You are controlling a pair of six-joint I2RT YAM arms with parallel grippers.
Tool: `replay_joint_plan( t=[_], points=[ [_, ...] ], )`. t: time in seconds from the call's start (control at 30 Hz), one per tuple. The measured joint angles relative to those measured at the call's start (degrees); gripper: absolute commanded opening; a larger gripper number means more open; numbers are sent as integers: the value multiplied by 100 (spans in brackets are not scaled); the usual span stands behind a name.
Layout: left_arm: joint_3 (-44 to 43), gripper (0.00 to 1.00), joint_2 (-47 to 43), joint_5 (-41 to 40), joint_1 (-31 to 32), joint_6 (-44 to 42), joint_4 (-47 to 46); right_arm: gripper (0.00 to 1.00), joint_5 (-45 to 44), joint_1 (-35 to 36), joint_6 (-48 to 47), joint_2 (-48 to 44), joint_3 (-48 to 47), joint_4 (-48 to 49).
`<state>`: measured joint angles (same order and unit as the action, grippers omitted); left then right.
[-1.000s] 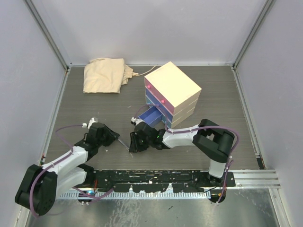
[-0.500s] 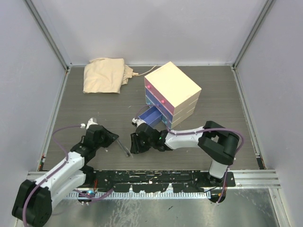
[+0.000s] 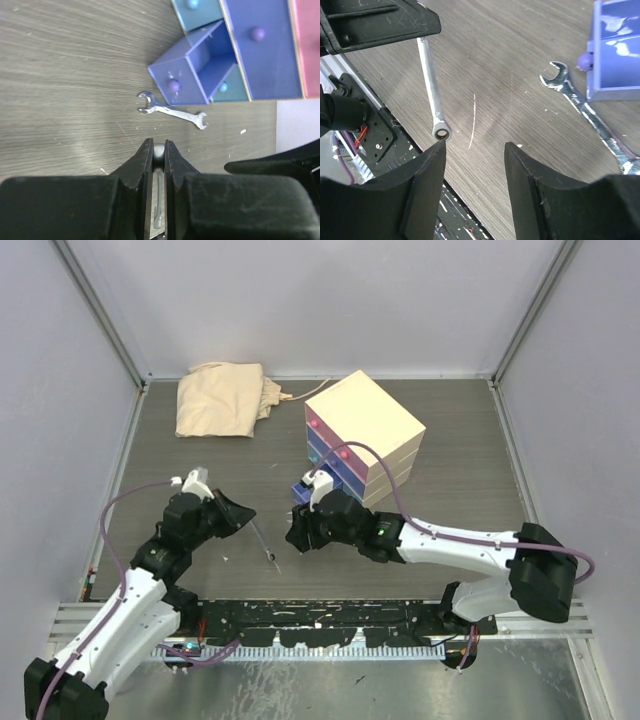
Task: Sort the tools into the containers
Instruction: Pick up the wrench from the center of the board.
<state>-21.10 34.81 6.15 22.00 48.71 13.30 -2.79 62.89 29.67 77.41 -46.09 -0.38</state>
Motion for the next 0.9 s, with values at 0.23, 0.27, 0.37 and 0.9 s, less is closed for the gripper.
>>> replay_joint_plan(
  t=[0.23,0.27,0.37,0.9],
  points=[
    [-903,0,568,684,0,-472,-151,59,-535,-2,-310,-922,205,-184],
    [-1093,0,704,831,0,-514,-221,59,-542,-9,-378,-1021,205,-173],
    [-1558,0,1141,1298,0,-614,-514,60,-522,-11,-476,-1134,199,-59],
    [-2111,0,1974,2352,599,-892,-1082,42,365,-621,249,-520,-70,903]
  ],
)
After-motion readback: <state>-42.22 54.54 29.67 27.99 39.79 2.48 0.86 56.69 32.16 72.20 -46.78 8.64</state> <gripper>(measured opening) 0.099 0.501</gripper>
